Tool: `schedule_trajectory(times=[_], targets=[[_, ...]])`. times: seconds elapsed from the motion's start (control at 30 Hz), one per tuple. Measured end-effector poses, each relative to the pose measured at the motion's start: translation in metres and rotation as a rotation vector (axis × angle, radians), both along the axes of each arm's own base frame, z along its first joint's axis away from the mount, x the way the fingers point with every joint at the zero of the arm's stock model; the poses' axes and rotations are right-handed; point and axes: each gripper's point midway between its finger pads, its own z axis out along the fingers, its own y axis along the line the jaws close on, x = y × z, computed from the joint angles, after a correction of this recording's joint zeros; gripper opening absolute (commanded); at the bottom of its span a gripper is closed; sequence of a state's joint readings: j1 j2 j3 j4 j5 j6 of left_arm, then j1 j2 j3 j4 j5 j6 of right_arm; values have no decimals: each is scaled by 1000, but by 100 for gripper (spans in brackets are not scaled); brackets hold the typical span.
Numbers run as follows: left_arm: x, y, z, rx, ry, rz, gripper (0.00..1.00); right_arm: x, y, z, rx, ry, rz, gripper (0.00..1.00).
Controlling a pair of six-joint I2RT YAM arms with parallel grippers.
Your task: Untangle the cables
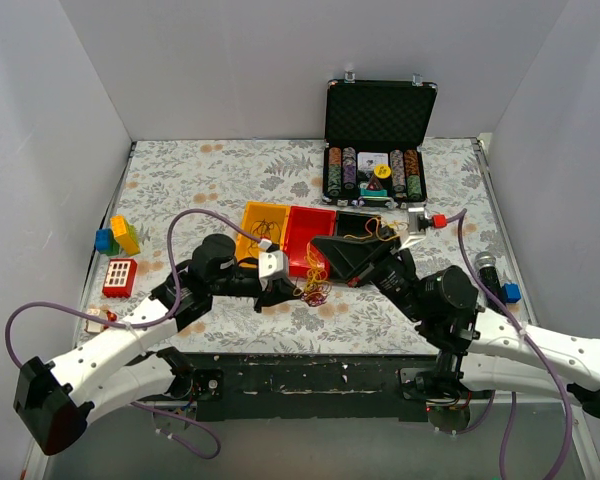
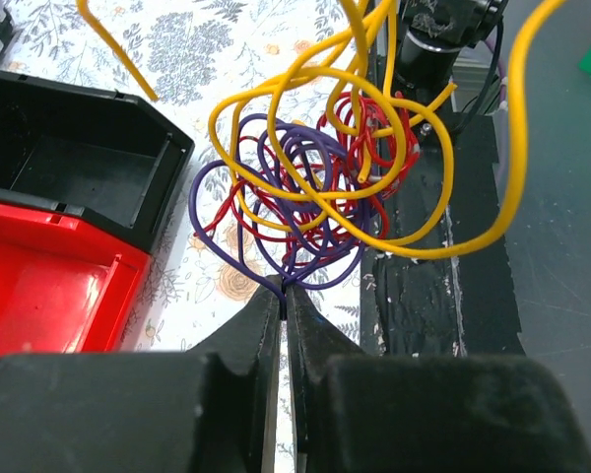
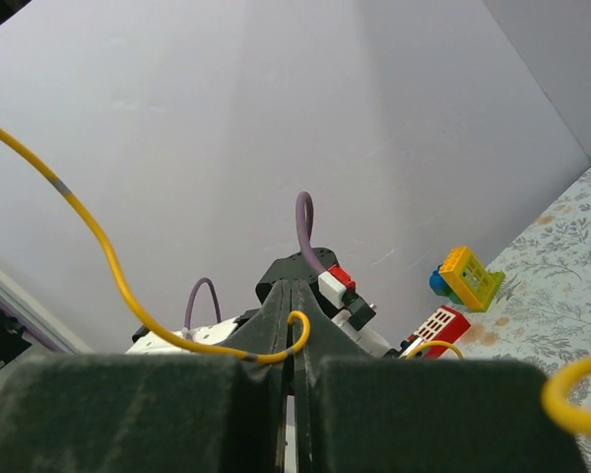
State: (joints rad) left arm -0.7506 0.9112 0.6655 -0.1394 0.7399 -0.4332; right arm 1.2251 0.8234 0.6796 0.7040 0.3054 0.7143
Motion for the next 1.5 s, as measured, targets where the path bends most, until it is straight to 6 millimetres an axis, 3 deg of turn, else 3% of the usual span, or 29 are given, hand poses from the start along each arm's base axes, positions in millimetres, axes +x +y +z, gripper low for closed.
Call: schedule_trajectory(times=[0.2, 0.3, 0.47, 0.53, 0.73, 0.87, 0.97, 1.03, 1.13, 1.23, 1.37, 1.5], targets=[[11, 9, -13, 58, -100, 34, 0, 3, -20, 3, -17, -15, -66, 1], [21, 20, -43, 144, -158, 76, 0, 7, -36, 10, -40, -34, -122, 1], [28, 51, -109, 353, -185, 128, 0, 9, -74, 35, -28, -69, -224, 1], [28, 58, -120, 393, -190, 132, 0, 10, -88, 40, -22, -73, -259, 1], [35, 68, -127, 445, -265, 143, 0, 14, -126, 44, -11, -65, -361, 1], [34, 86, -150, 530, -306, 141, 0, 19, -138, 42, -62, -65, -423, 1], [34, 100, -165, 592, -336, 142, 0, 19, -154, 58, -86, -91, -473, 1], [33, 106, -172, 616, -354, 145, 0, 17, -172, 80, -72, -113, -509, 1], [34, 113, -175, 637, -379, 153, 0, 12, -203, 112, -28, -143, -568, 1], [36, 116, -174, 643, -399, 165, 0, 9, -231, 130, 0, -159, -625, 1], [39, 117, -170, 644, -414, 184, 0, 10, -255, 130, 2, -152, -689, 1], [42, 115, -160, 629, -425, 199, 0, 18, -249, 112, -83, -117, -714, 1]])
